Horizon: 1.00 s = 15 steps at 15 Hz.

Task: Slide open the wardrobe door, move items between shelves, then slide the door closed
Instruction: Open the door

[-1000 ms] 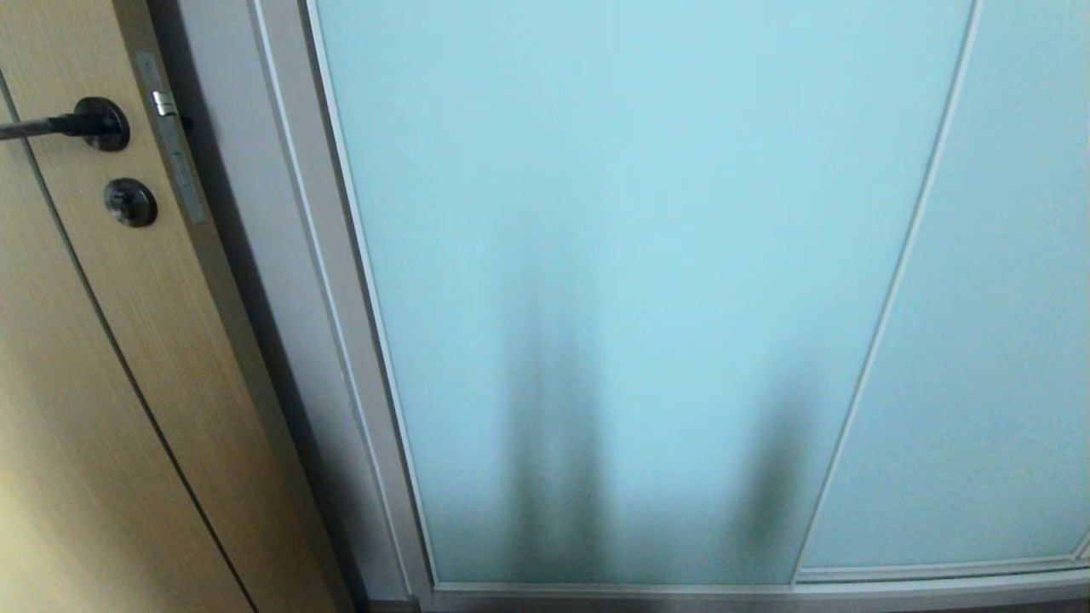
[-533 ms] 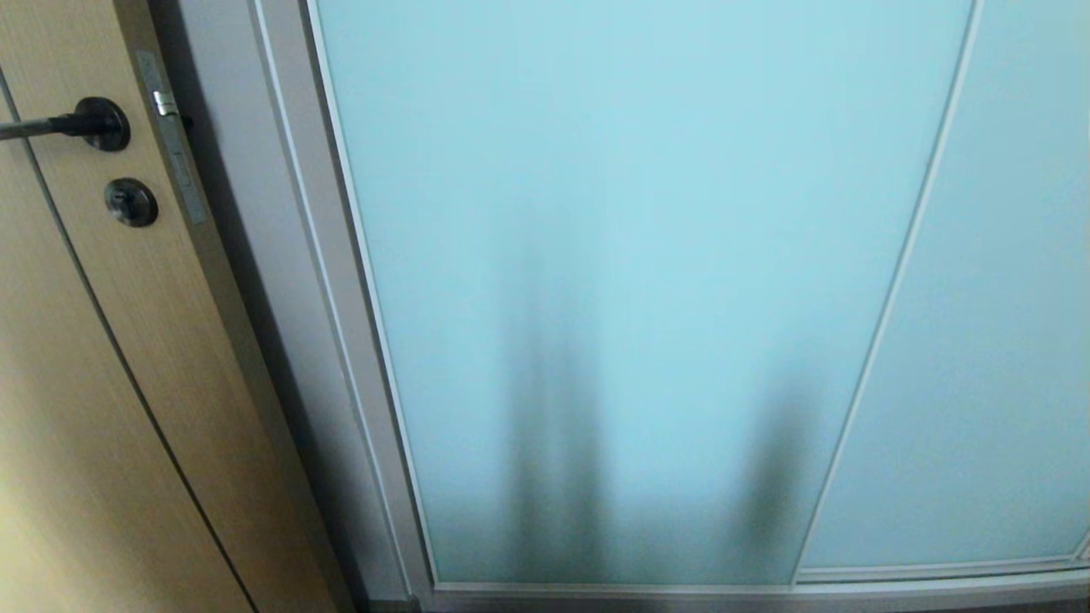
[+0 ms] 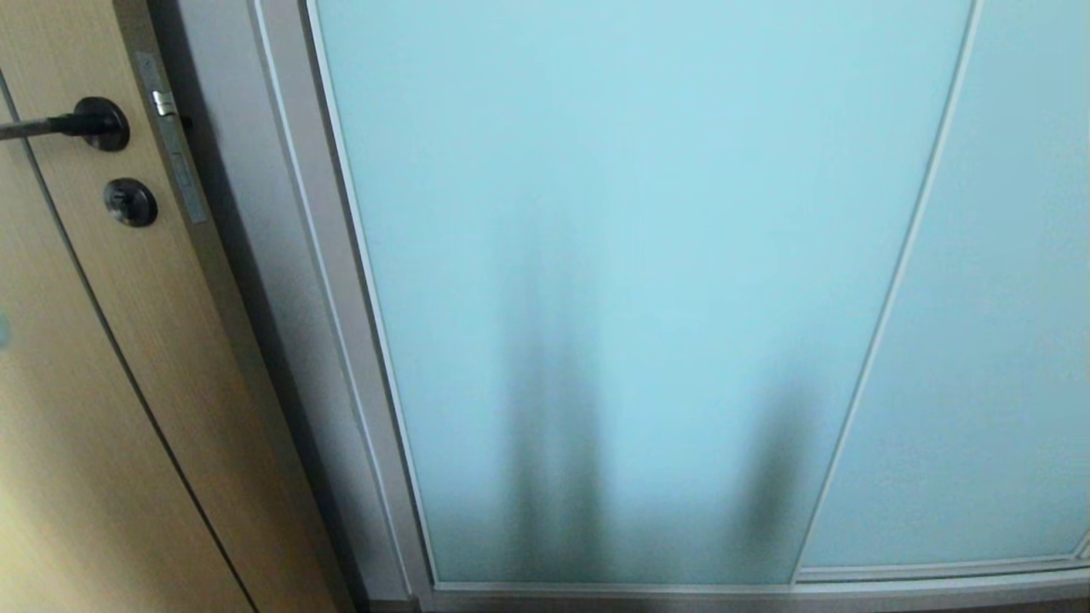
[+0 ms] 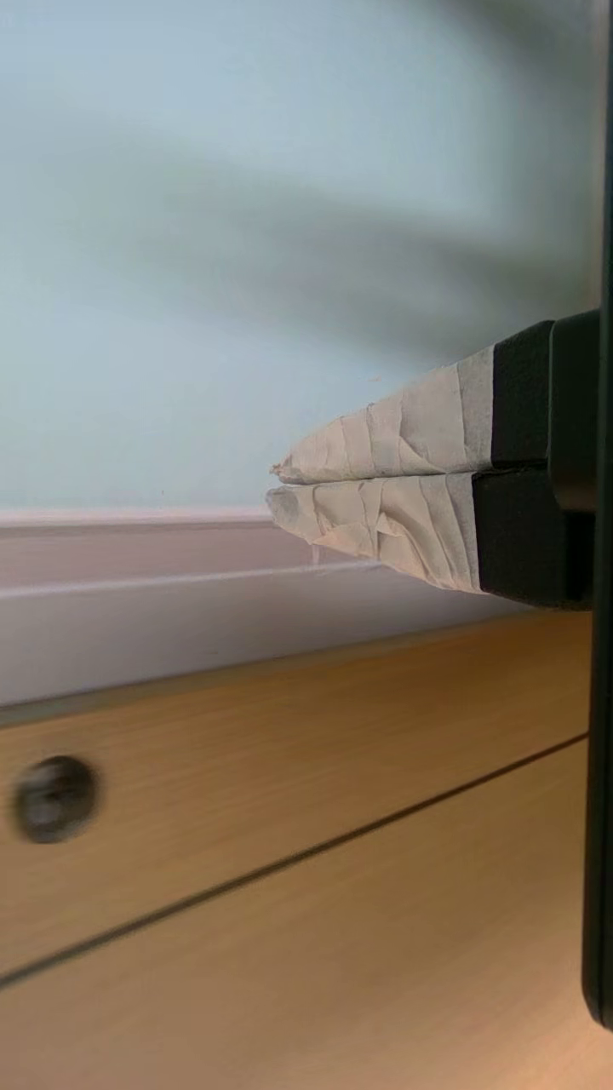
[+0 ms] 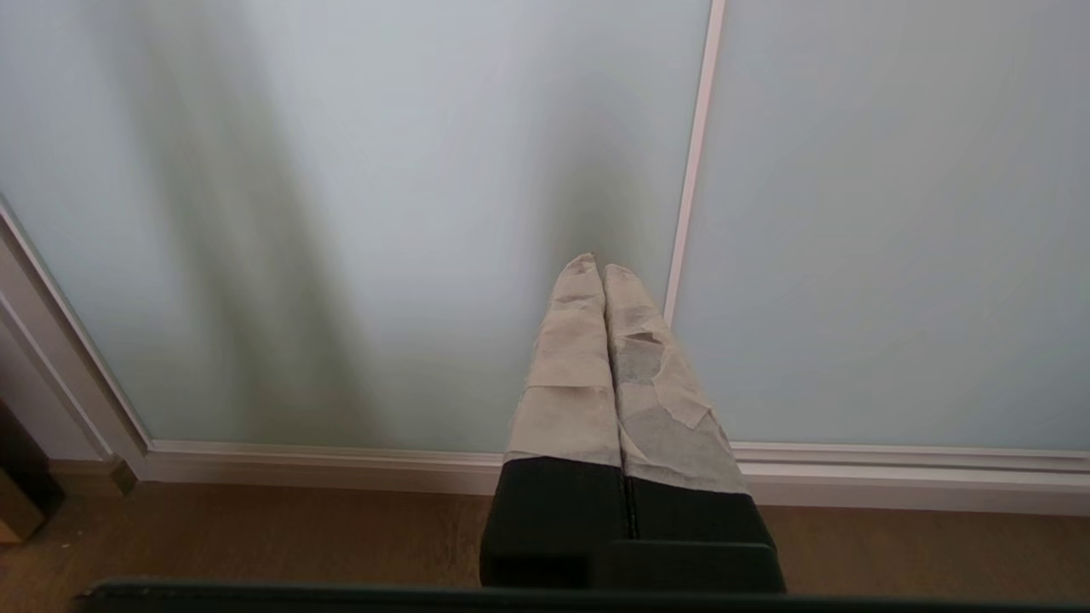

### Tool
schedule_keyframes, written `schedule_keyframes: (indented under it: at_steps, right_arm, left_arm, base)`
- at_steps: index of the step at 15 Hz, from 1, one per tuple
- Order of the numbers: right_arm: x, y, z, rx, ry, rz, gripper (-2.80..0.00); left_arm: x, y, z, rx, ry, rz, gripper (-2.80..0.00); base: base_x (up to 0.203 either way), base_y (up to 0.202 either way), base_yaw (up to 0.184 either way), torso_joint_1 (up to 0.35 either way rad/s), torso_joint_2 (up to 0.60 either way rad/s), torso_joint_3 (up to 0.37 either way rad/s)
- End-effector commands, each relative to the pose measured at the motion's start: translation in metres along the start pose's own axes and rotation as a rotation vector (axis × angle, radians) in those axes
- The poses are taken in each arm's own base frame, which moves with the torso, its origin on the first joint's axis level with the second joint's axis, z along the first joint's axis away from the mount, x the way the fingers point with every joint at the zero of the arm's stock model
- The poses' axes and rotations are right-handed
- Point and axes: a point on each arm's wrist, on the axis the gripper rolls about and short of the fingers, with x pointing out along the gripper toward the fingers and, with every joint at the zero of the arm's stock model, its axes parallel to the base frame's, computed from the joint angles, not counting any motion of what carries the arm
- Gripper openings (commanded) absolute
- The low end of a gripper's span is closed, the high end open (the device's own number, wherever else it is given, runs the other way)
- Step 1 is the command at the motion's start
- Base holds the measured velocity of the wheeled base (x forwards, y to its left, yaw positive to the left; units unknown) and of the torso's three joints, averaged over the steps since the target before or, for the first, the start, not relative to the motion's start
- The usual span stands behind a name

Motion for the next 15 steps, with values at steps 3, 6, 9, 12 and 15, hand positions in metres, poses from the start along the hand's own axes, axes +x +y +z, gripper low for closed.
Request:
schedule_keyframes:
  at_steps: [3, 6, 9, 12, 15]
  right_arm:
    - [0.000, 0.000, 0.000, 0.000, 0.002, 0.000, -2.80]
    - [0.000, 0.000, 0.000, 0.000, 0.002, 0.000, -2.80]
    - [0.000, 0.000, 0.000, 0.000, 0.001, 0.000, -2.80]
    - [0.000, 0.000, 0.000, 0.000, 0.001, 0.000, -2.80]
    - [0.000, 0.000, 0.000, 0.000, 0.003, 0.000, -2.80]
  left_arm:
    - [0.114, 0.004, -0.009, 0.004, 0.098, 0.077, -2.80]
    - [0.163, 0.006, 0.000, 0.000, 0.038, 0.143, -2.80]
    - [0.196, 0.008, -0.013, 0.007, 0.075, 0.221, -2.80]
    - [0.219, 0.008, -0.019, 0.018, 0.069, 0.236, -2.80]
    - [0.244, 0.008, -0.029, 0.033, 0.088, 0.245, -2.80]
  base:
    - [0.000, 0.000, 0.000, 0.000, 0.00, 0.000]
    - [0.000, 0.000, 0.000, 0.000, 0.00, 0.000]
    - [0.000, 0.000, 0.000, 0.000, 0.00, 0.000]
    - [0.000, 0.000, 0.000, 0.000, 0.00, 0.000]
    - [0.000, 0.000, 0.000, 0.000, 0.00, 0.000]
